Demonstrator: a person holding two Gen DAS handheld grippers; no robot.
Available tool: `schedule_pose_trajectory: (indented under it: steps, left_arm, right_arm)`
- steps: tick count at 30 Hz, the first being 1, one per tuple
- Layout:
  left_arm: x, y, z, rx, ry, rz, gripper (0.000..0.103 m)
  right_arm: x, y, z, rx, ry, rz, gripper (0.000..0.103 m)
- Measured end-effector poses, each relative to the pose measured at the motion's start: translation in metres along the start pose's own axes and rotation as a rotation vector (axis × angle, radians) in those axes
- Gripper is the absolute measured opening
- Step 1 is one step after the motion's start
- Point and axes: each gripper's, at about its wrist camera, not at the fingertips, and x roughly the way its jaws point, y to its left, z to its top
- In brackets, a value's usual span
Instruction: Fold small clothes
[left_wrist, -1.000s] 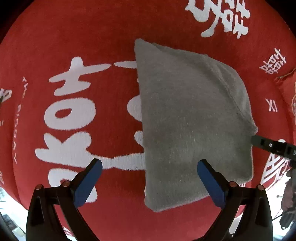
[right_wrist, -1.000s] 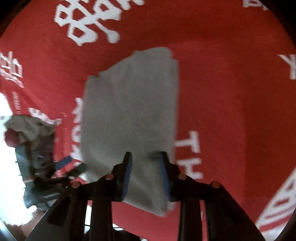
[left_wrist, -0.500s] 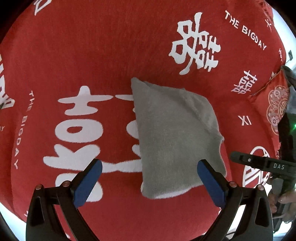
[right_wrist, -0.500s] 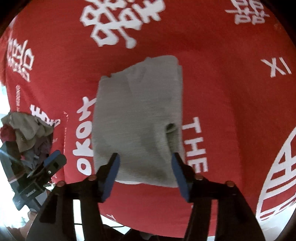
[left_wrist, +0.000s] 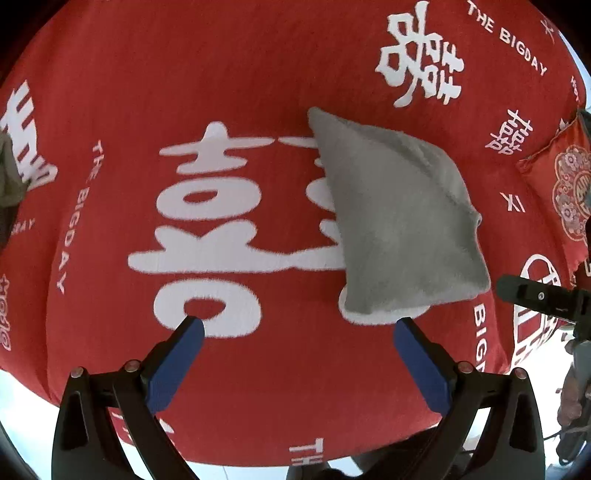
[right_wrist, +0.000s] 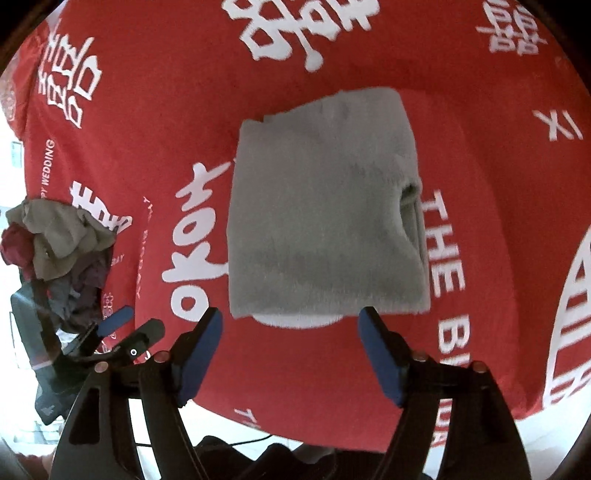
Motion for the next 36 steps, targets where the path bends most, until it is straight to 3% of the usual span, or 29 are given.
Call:
schedule_pose_trajectory:
  steps: [8, 14, 26, 36]
  left_arm:
    - [0.015, 0.003, 0.002, -0.044, 0.049, 0.045, 0.103]
    - [0.033, -0.027, 0.026, -0.05, 0.078, 0.07, 0.103]
    - [0.068, -0.083, 0.058, -0.064, 0.153, 0.037, 0.103]
    - [0.072, -0.074, 0.062, -0.093, 0.168, 0.083, 0.103]
  right_arm:
    - [0.004, -0.022, 0.005, 0.072, 0.059, -0.008, 0.079]
    - [0.0, -0.043, 0.038, 0.026, 0.087, -0.024, 0.079]
    - [-0.012, -0.098, 0.092, 0.031, 0.107, -0.035, 0.079]
    - [-0.001, -0.115, 0.107, 0.042, 0.132, 0.002, 0.079]
